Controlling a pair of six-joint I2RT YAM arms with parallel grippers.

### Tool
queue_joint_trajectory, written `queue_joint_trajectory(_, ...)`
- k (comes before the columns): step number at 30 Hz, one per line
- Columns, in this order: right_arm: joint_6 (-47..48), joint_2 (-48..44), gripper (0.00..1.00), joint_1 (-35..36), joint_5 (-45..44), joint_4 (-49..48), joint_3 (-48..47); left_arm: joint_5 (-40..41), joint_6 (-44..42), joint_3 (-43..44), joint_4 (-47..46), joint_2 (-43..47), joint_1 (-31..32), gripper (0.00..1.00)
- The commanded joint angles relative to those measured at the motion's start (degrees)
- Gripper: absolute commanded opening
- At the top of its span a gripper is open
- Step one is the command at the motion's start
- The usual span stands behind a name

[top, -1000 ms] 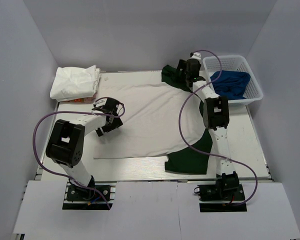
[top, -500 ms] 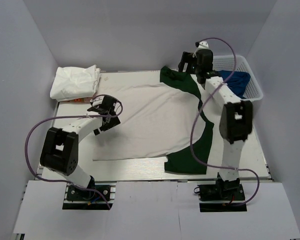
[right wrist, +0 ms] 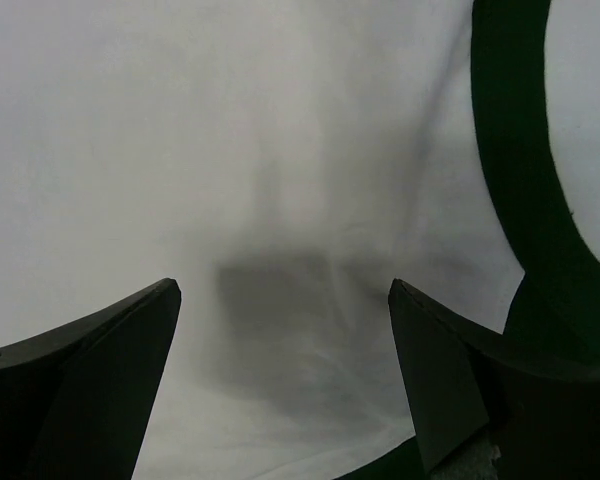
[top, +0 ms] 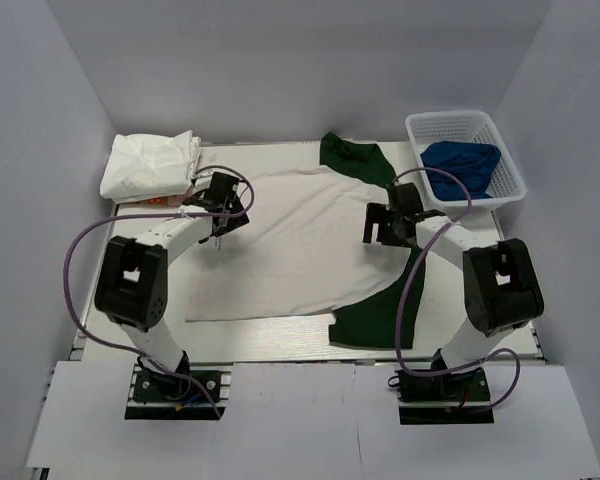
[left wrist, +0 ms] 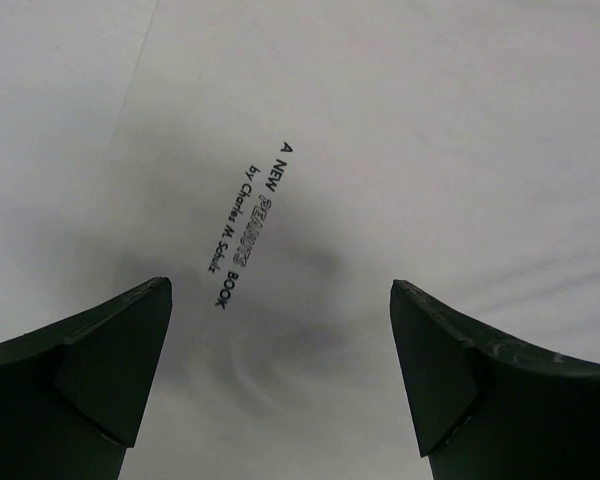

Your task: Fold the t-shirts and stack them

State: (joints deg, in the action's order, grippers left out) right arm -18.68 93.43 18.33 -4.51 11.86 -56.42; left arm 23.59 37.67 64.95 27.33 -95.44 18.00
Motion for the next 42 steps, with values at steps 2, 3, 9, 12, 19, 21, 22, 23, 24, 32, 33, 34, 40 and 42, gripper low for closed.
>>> queue_joint_trajectory(2, -0.7, 4.9, 0.9, -0.5, -1.4, -0.5, -3.0, 1.8, -2.1, 4.6, -1.9, -7.0, -0.8, 1.0)
queue_joint_trajectory(3, -0.7, 6.0, 0.9, -0.7, -2.0, 0.2, -3.9, 1.8, -2.1, 7.2, -1.1, -8.7, -1.5, 1.0)
queue_joint_trajectory(9, -2.8, 19.4, 0.9, -1.3, -4.4, 4.7, -15.2, 2.7, -2.1, 18.2, 2.0, -22.8, -4.5, 1.0)
queue_joint_trajectory(12, -4.4, 24.6, 0.9, -2.4, -4.4, 7.9, -21.6, 3.2, -2.1, 24.9, 5.2, -27.8, -6.2, 1.0)
queue_joint_trajectory(19, -3.2, 31.3, 0.9, -4.0, -5.5, 12.3, -36.0, -1.7, -6.6, 34.0, 2.3, -34.2, -8.4, 1.0)
queue_joint_trajectory(21, -0.9, 30.5, 0.9, -3.7, -4.9, 12.7, -38.0, -2.4, -8.4, 36.5, 0.6, -34.2, -8.4, 1.0)
queue_joint_trajectory(22, 1.2, 28.9, 0.9, -3.4, -4.4, 12.4, -38.0, -2.9, -8.4, 37.7, 1.7, -34.2, -8.4, 1.0)
queue_joint_trajectory(23, 2.6, 27.6, 0.9, -2.8, -3.4, 11.9, -36.9, -2.9, -9.3, 40.1, 4.0, -33.7, -8.4, 1.0)
queue_joint_trajectory(24, 5.8, 22.6, 0.9, -1.6, -4.2, 8.8, -35.6, -2.9, -9.3, 40.6, 5.3, -32.9, -8.4, 1.0)
queue_joint_trajectory(32, 0.2, -7.5, 0.9, 8.2, -14.7, 6.8, -4.2, -10.0, -2.9, 13.6, 1.9, -3.9, -6.7, 1.0)
queue_joint_trajectory(33, -0.7, -9.3, 0.9, 9.1, -15.3, 11.6, -0.7, -11.2, -2.2, 9.8, -0.2, 3.1, -6.7, 1.0)
queue_joint_trajectory(34, -0.5, -14.6, 0.9, 12.1, -15.3, 13.3, 0.9, -12.0, -0.8, 6.2, -1.0, 6.5, -6.7, 1.0)
queue_joint_trajectory(40, -2.8, -24.6, 0.9, 23.0, -11.4, 26.2, 11.2, -12.4, 3.4, -14.4, -1.3, 25.8, -6.7, 1.0)
queue_joint_trajectory(42, -3.2, -24.6, 0.9, 26.2, -7.9, 24.7, 12.2, -12.4, 4.0, -16.8, 0.9, 28.9, -6.7, 1.0)
